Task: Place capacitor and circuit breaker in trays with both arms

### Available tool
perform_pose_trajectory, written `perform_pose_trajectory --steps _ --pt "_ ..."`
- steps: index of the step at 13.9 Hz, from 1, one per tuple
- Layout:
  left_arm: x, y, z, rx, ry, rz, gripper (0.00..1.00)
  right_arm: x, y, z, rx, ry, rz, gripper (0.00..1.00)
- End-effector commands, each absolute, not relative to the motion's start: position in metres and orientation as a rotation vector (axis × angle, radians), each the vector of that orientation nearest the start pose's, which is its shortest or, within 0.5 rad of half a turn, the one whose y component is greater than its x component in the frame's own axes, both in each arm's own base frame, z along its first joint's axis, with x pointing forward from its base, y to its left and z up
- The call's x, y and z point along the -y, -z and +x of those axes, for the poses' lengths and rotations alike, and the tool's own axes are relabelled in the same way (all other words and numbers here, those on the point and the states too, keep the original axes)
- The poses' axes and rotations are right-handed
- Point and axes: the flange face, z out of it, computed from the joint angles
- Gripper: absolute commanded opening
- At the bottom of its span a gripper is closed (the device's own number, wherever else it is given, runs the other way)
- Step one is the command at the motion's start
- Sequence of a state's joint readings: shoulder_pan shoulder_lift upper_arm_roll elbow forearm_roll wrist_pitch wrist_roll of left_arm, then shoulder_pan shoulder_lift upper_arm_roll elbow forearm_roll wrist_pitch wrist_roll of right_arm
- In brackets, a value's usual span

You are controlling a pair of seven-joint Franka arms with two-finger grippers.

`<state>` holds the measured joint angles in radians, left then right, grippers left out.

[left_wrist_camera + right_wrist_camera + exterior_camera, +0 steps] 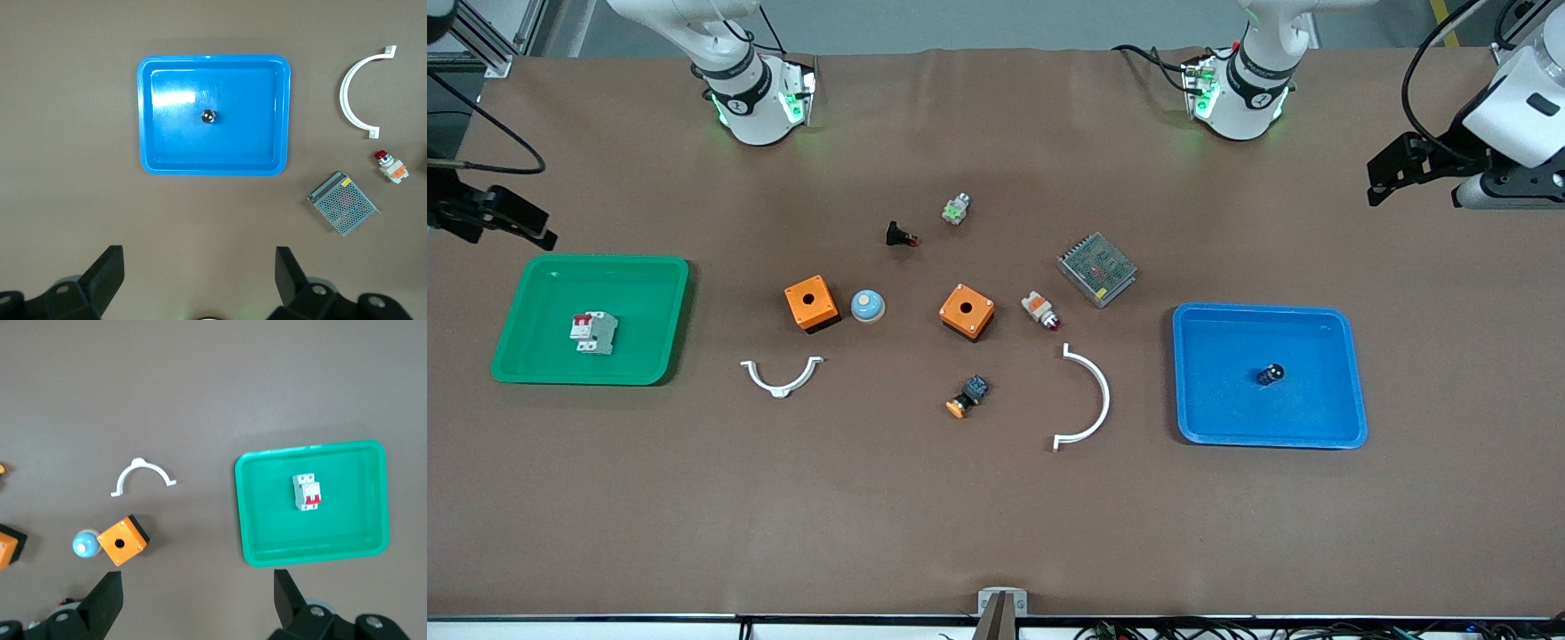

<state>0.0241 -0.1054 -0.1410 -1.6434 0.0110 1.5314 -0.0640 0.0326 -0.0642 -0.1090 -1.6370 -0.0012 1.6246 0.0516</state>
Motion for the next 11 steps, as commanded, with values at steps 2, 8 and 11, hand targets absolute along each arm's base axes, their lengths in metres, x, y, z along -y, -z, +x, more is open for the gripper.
perform_pose_trajectory --steps 2,8,11 --pt "0.064 -0.648 0.508 -0.097 0.009 -3.126 1.00 0.046 -0.654 0.548 -0.214 0.132 -3.133 1.00" --pt "0.063 -0.650 0.515 -0.100 0.017 -3.128 1.00 0.045 -0.660 0.548 -0.212 0.152 -3.132 1.00" --pt "0.064 -0.650 0.515 -0.099 0.017 -3.125 1.00 0.046 -0.665 0.548 -0.217 0.171 -3.132 1.00"
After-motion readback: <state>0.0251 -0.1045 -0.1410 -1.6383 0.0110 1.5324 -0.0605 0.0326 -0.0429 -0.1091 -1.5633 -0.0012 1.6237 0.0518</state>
